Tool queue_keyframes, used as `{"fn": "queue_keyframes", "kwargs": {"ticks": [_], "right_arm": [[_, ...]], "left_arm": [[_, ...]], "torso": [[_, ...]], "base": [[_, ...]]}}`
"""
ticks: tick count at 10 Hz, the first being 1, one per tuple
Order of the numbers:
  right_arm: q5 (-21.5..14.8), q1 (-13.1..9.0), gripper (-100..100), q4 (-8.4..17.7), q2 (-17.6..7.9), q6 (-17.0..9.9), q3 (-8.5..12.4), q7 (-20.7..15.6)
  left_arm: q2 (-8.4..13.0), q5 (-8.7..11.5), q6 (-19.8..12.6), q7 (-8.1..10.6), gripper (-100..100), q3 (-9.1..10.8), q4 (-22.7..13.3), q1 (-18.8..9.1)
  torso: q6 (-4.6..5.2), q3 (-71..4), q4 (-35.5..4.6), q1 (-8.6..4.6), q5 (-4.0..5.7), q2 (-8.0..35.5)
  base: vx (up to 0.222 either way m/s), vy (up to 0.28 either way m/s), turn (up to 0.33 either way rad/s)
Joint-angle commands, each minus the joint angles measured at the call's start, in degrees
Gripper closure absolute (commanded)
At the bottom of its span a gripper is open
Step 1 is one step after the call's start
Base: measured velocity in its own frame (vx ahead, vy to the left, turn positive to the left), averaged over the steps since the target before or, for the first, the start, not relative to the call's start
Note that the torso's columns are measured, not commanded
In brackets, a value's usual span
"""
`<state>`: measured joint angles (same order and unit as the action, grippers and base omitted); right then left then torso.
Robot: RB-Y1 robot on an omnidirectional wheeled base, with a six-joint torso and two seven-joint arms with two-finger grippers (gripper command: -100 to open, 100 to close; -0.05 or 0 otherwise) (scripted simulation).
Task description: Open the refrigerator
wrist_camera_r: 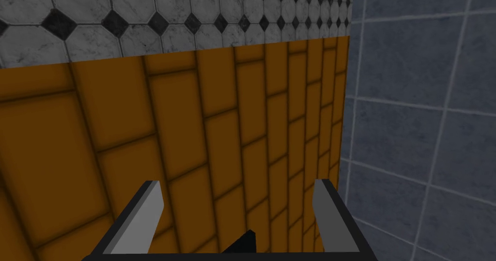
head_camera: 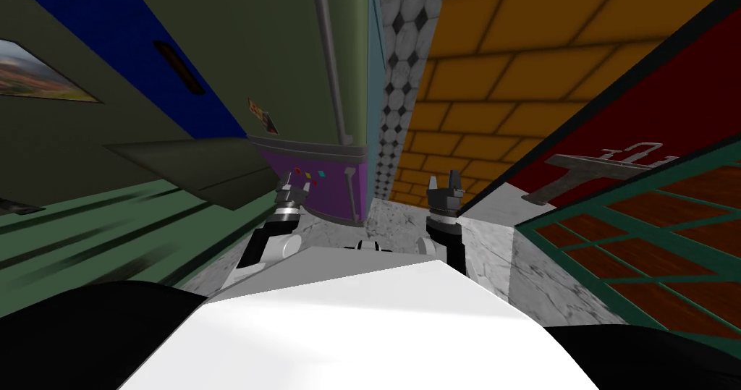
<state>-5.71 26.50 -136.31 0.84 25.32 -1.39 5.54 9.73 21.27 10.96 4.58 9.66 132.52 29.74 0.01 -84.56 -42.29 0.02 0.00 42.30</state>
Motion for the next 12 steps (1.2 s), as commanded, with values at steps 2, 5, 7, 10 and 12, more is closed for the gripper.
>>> {"fn": "queue_keyframes", "kwargs": {"ticks": [2,5,7,10,12], "right_arm": [[0.0,-0.01,0,0.0,0.0,0.0,0.0,0.0],[0.0,0.0,0,0.0,0.0,0.0,0.0,0.0],[0.0,0.0,0,0.0,0.0,0.0,0.0,0.0],[0.0,0.0,0,0.0,0.0,0.0,0.0,0.0],[0.0,0.0,0,0.0,0.0,0.0,0.0,0.0]], "left_arm": [[-0.48,3.84,-3.93,1.32,-100,1.24,0.78,0.83],[-0.79,6.93,-6.97,2.38,-100,2.33,1.31,1.41],[-0.98,9.13,-9.13,3.13,-100,3.1,1.7,1.82],[-1.05,12.8,-12.76,4.4,-100,4.38,2.3,2.5],[-0.98,15.5,-15.43,5.32,-100,5.32,2.69,2.99]], "torso": [[0.0,0.05,-0.02,0.03,-0.02,0.09],[0.0,-0.04,0.02,0.01,0.0,-0.05],[-0.01,0.01,0.0,0.0,0.0,0.01],[-0.01,-0.05,0.03,-0.05,0.01,-0.08],[0.0,0.03,-0.01,-0.08,0.02,0.05]], "base": [[0.099,-0.12,0.119],[0.107,-0.113,0.101],[0.116,-0.125,0.137],[0.136,-0.144,0.13],[0.118,-0.176,0.137]]}}
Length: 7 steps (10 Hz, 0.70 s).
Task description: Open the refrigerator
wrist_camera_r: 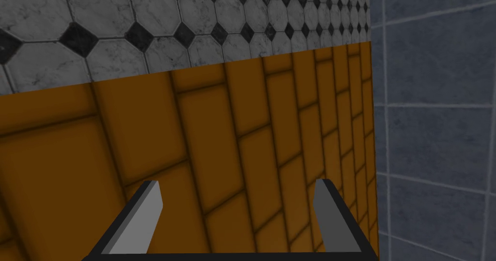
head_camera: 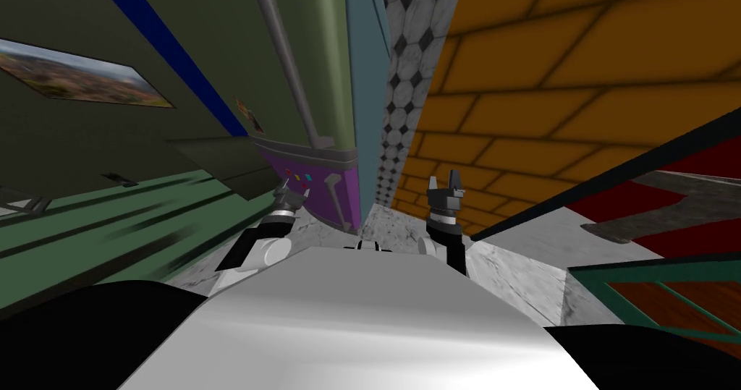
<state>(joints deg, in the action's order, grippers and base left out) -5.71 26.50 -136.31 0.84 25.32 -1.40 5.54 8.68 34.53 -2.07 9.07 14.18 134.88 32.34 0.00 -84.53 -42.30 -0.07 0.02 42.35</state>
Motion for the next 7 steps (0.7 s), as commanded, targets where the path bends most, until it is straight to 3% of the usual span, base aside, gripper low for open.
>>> {"fn": "queue_keyframes", "kwargs": {"ticks": [1,7], "right_arm": [[0.0,0.0,0,0.0,0.0,0.0,0.0,0.0],[0.0,0.0,0,0.0,-0.01,0.0,0.01,0.0]], "left_arm": [[0.07,3.63,-3.78,1.3,-100,1.3,0.52,0.64],[-2.07,11.38,-11.48,3.97,-100,4.01,1.52,2.02]], "torso": [[0.0,-0.01,0.01,0.03,0.0,-0.03],[0.35,-0.08,0.12,-0.16,-0.04,-0.18]], "base": [[0.104,-0.178,0.164],[0.113,-0.17,0.157]]}}
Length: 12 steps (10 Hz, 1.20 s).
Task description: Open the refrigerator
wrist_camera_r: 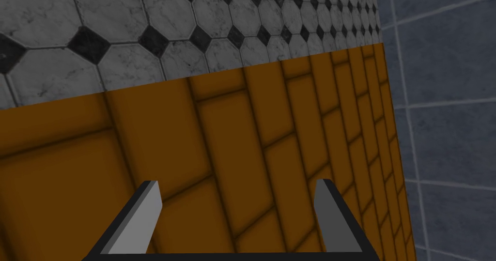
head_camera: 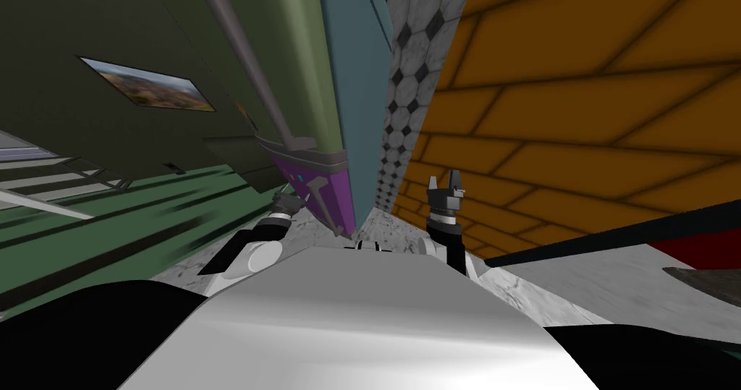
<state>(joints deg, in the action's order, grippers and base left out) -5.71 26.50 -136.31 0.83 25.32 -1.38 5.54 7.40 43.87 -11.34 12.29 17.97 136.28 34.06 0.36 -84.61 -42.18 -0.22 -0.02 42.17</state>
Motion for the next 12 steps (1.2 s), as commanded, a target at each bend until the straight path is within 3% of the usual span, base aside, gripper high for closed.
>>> {"fn": "queue_keyframes", "kwargs": {"ticks": [1,2,6,7,9,11,12], "right_arm": [[0.0,0.0,0,0.0,0.0,0.0,0.0,0.0],[0.0,-0.01,0,0.0,0.0,0.0,0.0,0.0],[0.0,-0.02,0,0.0,0.0,0.0,-0.01,0.0],[0.0,-0.02,0,0.0,0.0,0.0,-0.01,0.0],[0.0,-0.02,0,0.0,-0.01,0.0,0.0,0.0],[0.0,-0.03,0,0.01,-0.01,-0.01,0.0,0.0],[0.0,-0.03,0,0.01,-0.01,-0.01,0.0,0.0]], "left_arm": [[-1.57,3.03,-3.19,1.1,-100,0.56,0.26,0.47],[-1.57,3.03,-3.19,1.1,-100,0.56,0.26,0.47],[-5.96,5.49,-5.61,1.94,-100,1.42,0.66,0.92],[-5.3,5.06,-5.2,1.8,-100,1.84,0.52,0.96],[-5.24,4.25,-6.45,3.0,-100,5.46,-1.44,-1.74],[-5.09,3.38,-7.56,4.15,-100,8.69,-3.4,-4.42],[-5.09,3.38,-7.56,4.15,-100,9.1,-3.4,-4.42]], "torso": [[0.18,-0.06,0.1,-0.27,0.01,-0.13],[0.27,-0.1,0.16,-0.5,0.04,-0.2],[0.38,-0.3,0.11,-0.68,0.2,-0.47],[0.15,-0.29,0.06,-0.33,0.14,-0.42],[-0.29,0.06,-0.11,0.42,-0.05,0.15],[-0.36,0.21,-0.18,0.29,0.0,0.36],[-0.37,0.15,-0.16,0.22,0.02,0.27]], "base": [[0.064,-0.119,0.116],[0.032,-0.082,0.051],[0.034,-0.084,0.046],[0.007,-0.044,-0.003],[-0.037,-0.025,-0.205],[-0.082,-0.026,-0.205],[-0.052,-0.019,-0.063]]}}
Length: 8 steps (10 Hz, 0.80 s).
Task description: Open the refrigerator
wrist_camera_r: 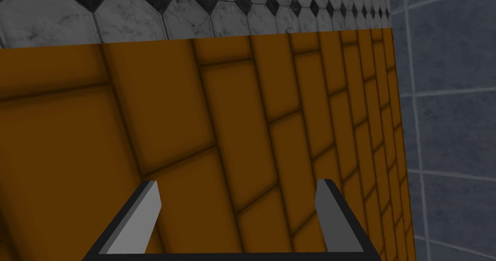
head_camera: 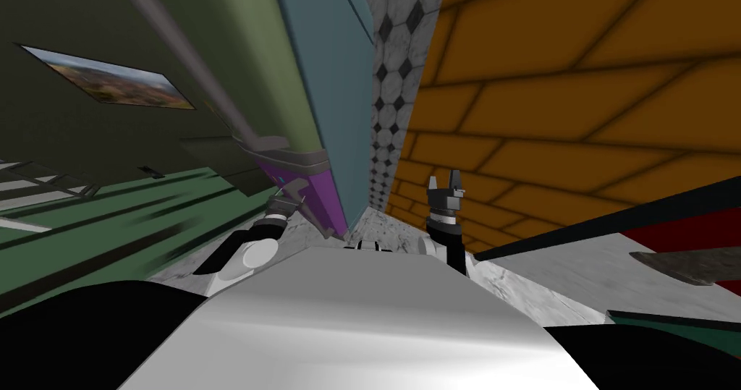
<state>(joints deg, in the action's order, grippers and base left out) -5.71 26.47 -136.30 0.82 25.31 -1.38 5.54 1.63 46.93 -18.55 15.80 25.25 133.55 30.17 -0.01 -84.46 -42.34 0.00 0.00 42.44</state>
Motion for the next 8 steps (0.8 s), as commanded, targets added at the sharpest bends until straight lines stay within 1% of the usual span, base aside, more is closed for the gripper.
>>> {"fn": "queue_keyframes", "kwargs": {"ticks": [1,3,6,7,8], "right_arm": [[0.0,0.01,0,0.0,0.0,0.0,0.0,0.0],[0.0,0.0,0,0.0,0.0,0.0,0.0,0.0],[0.0,0.01,0,0.0,0.0,0.0,0.0,0.0],[0.0,0.01,0,0.0,0.0,0.0,0.0,0.0],[0.0,0.02,0,-0.01,0.0,0.0,0.01,0.0]], "left_arm": [[0.76,-0.12,-0.9,1.22,-100,3.64,-1.65,-1.87],[0.92,-1.0,-2.01,2.37,-100,6.86,-3.61,-4.55],[1.15,-2.31,-3.67,4.09,-100,12.54,-6.55,-8.57],[1.09,-1.97,-3.41,3.75,-100,11.31,-5.83,-7.64],[0.99,-1.43,-2.56,2.94,100,9.11,-4.59,-5.89]], "torso": [[-0.02,-0.12,0.06,0.01,0.0,-0.19],[0.02,-0.26,0.02,0.18,0.05,-0.35],[-0.01,-0.12,0.04,0.08,0.0,-0.17],[0.0,-0.09,0.04,0.01,0.0,-0.13],[-0.01,-0.13,0.06,0.02,0.0,-0.22]], "base": [[-0.044,-0.028,-0.132],[-0.065,-0.038,-0.235],[-0.062,-0.032,-0.217],[-0.029,-0.016,-0.037],[0.041,0.036,0.286]]}}
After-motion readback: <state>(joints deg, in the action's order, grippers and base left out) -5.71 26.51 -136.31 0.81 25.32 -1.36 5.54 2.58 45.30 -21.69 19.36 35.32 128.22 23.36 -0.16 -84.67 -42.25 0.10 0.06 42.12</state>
